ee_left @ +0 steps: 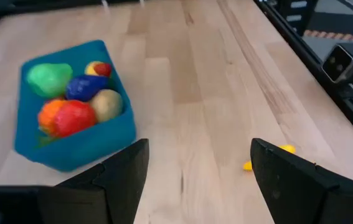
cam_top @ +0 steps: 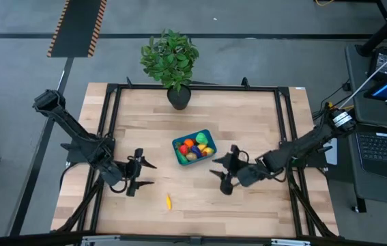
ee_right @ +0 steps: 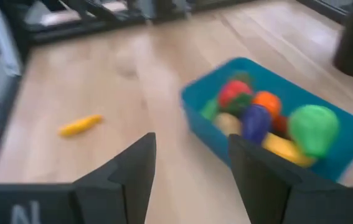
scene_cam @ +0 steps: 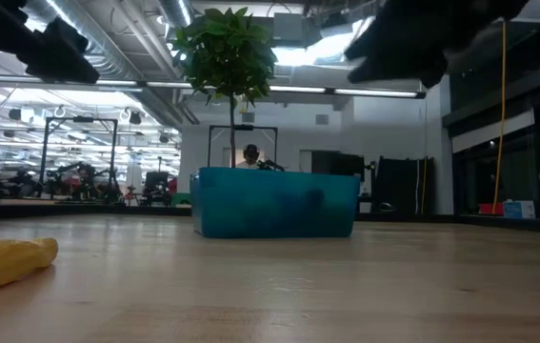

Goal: Pick and placing Produce into tupperware
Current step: Put the yellow corn into the blue bin

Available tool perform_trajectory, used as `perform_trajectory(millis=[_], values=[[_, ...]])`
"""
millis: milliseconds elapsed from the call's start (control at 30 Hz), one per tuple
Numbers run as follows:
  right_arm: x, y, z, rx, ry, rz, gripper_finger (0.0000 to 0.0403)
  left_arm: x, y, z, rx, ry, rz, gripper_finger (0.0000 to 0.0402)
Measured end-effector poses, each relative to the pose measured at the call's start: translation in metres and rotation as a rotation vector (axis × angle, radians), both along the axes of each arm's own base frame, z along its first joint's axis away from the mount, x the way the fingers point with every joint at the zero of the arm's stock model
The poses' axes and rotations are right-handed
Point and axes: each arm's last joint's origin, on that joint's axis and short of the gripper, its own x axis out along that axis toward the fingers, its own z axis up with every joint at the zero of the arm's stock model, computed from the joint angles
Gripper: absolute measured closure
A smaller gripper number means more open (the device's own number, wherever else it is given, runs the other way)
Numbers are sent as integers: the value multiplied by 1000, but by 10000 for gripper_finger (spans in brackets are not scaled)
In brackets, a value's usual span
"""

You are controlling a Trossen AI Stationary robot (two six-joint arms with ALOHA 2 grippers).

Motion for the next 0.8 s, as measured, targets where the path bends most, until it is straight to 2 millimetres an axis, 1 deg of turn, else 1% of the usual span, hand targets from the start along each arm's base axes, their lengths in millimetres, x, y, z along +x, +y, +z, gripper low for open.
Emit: perform_trajectory(millis=[167, 300, 400, 567, 667, 800], values=[[-5, 15, 3, 21, -37, 51, 201, 15, -6, 4, -5, 45, -60, 131], [-10, 24, 4, 45, -50, 64, 201, 30, -20, 9, 88, 77, -155, 131], [-17, 31, 5, 1, -85, 7, 201, 43, -31, 11, 192, 116, -202, 131], [-36, 52, 7, -129, -147, -53, 201, 60, -43, 14, 267, 208, -207, 131], [-45, 62, 7, -127, -146, -6, 201, 69, -48, 16, 281, 261, -221, 131], [-48, 68, 7, -85, -132, 70, 201, 82, -55, 15, 245, 310, -270, 136]])
